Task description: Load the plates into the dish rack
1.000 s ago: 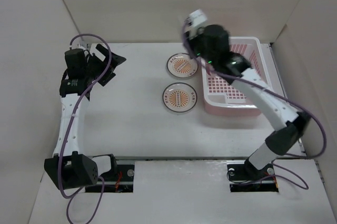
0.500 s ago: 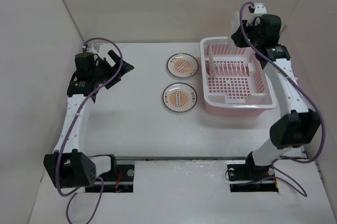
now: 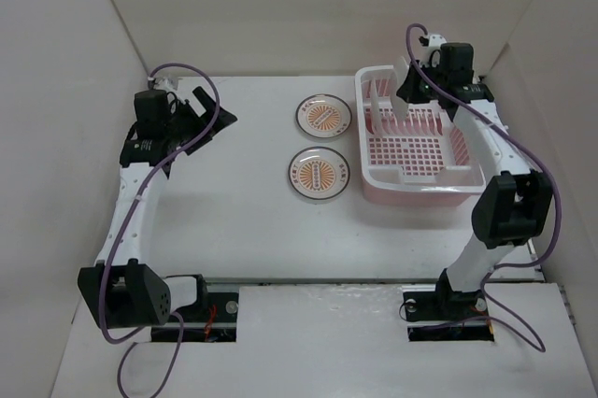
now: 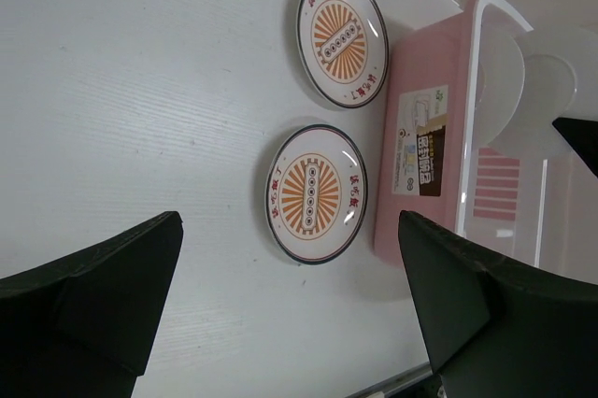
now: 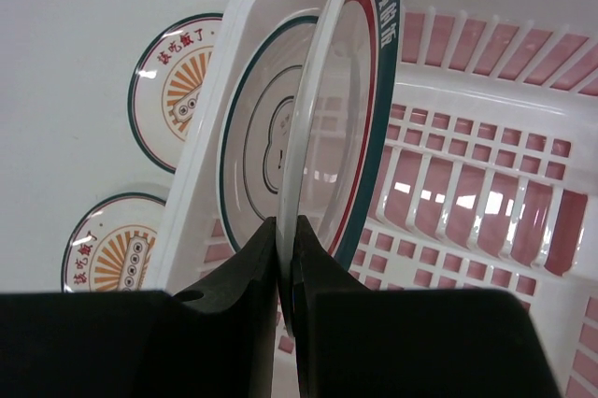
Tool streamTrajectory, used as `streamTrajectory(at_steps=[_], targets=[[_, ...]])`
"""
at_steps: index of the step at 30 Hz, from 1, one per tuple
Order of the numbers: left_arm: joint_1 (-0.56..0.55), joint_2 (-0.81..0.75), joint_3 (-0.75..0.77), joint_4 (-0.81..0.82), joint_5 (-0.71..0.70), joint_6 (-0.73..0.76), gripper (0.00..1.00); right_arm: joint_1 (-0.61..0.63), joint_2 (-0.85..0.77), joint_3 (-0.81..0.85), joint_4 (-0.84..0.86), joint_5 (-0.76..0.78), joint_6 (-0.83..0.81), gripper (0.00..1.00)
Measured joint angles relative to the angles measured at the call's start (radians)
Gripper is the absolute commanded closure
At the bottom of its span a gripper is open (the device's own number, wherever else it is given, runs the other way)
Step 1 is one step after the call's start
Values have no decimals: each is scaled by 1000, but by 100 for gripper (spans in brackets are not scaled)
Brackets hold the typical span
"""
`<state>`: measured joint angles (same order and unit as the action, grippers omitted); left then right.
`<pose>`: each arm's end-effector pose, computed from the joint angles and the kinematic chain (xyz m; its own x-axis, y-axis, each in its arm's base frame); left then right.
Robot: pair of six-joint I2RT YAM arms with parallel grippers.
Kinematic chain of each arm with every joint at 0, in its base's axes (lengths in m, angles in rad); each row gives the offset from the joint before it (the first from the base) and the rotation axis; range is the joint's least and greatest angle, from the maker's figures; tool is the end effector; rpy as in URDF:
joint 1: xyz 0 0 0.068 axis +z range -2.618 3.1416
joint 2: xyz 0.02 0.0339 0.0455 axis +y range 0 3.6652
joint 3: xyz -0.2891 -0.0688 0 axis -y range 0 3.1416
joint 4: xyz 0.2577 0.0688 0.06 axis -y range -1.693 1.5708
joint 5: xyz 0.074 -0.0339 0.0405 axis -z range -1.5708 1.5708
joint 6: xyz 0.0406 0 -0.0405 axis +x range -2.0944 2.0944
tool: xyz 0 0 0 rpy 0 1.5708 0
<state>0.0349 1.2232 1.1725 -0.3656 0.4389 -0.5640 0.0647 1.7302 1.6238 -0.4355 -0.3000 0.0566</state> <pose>0.2837 -0.0074 0.3874 -0.5323 -0.5028 -0.6811 0.0855 0.7685 -0.6341 0.4235 0.0395 0.3731 -0.5317 0.0197 -0.8467 -0.2848 0.9374 0.2006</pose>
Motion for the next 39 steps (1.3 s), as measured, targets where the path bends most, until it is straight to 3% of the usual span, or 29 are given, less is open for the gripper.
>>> streamTrajectory(at_steps=[22, 23, 29, 30, 32, 36, 38, 39], targets=[[-1, 25, 1, 0, -10, 10, 0, 0, 68, -68, 28, 38, 20, 99], [-1, 25, 1, -1, -11, 10, 0, 2, 71, -68, 30, 40, 20, 92], [-1, 25, 1, 0, -17, 10, 0, 4, 110, -68, 37, 62, 20, 76], [-1, 25, 1, 0, -18, 10, 0, 4, 113, -68, 41, 62, 21, 65], [-1, 25, 1, -1, -19, 10, 0, 4, 113, -68, 43, 65, 24, 58], [-1, 25, 1, 0, -21, 10, 0, 4, 113, -68, 44, 67, 27, 28], [-1, 25, 1, 0, -21, 10, 0, 7, 112, -65, 43, 71, 28, 18], [-1, 25, 1, 0, -21, 10, 0, 8, 111, -61, 41, 72, 30, 18]])
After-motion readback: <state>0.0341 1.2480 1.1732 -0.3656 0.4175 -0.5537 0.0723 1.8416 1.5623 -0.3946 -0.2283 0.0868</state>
